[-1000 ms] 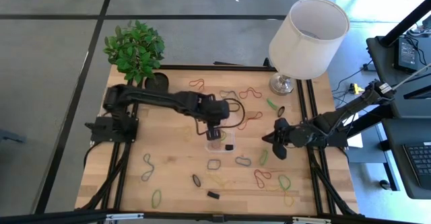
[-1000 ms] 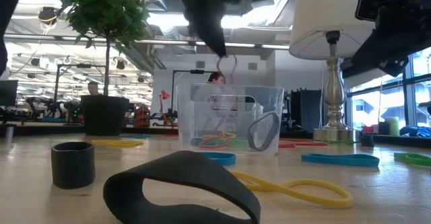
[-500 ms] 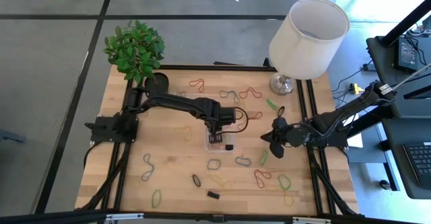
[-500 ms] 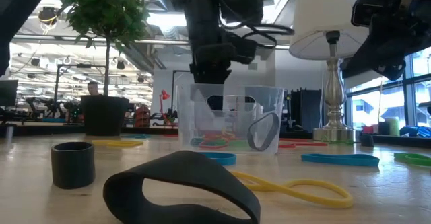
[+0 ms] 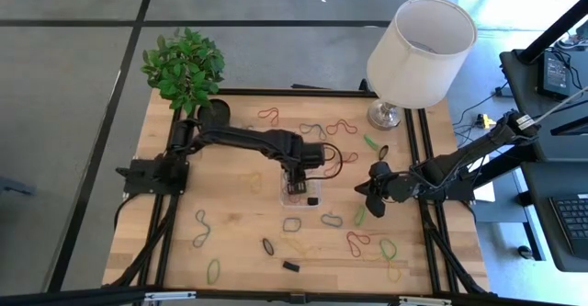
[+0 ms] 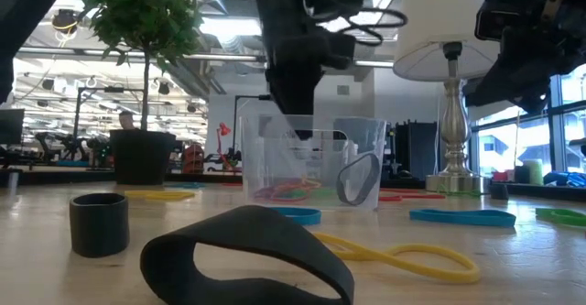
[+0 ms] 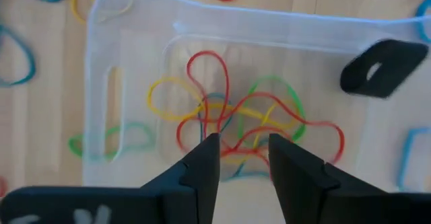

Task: Pick and place rubber bands into bin
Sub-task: Put the green rubber band into the transparent container

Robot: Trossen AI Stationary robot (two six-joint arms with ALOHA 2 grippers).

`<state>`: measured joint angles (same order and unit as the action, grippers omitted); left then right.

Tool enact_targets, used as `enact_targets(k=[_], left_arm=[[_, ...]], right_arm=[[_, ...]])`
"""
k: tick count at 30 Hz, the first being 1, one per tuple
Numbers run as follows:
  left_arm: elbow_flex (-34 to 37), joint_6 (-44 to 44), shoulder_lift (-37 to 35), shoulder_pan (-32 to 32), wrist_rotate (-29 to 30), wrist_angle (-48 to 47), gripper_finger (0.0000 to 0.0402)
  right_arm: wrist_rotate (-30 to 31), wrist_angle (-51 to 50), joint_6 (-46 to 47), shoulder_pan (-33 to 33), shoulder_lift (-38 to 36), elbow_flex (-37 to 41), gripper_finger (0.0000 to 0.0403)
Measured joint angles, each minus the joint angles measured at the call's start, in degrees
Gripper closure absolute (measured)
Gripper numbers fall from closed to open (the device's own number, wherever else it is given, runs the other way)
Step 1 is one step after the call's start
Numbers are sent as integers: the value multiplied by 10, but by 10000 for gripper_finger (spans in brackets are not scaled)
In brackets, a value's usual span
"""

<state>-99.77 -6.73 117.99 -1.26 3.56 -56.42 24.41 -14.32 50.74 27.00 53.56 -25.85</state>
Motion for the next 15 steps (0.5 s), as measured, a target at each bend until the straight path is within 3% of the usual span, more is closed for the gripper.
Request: enact_targets(k=[6, 15], left_arm=[[-75, -68, -4, 2, 17, -76, 297], [-85, -151, -30, 47, 22, -136, 367]], right_arm=[[0, 0, -1, 0, 0, 0, 391], [0, 0, -2, 0, 0, 0, 391]])
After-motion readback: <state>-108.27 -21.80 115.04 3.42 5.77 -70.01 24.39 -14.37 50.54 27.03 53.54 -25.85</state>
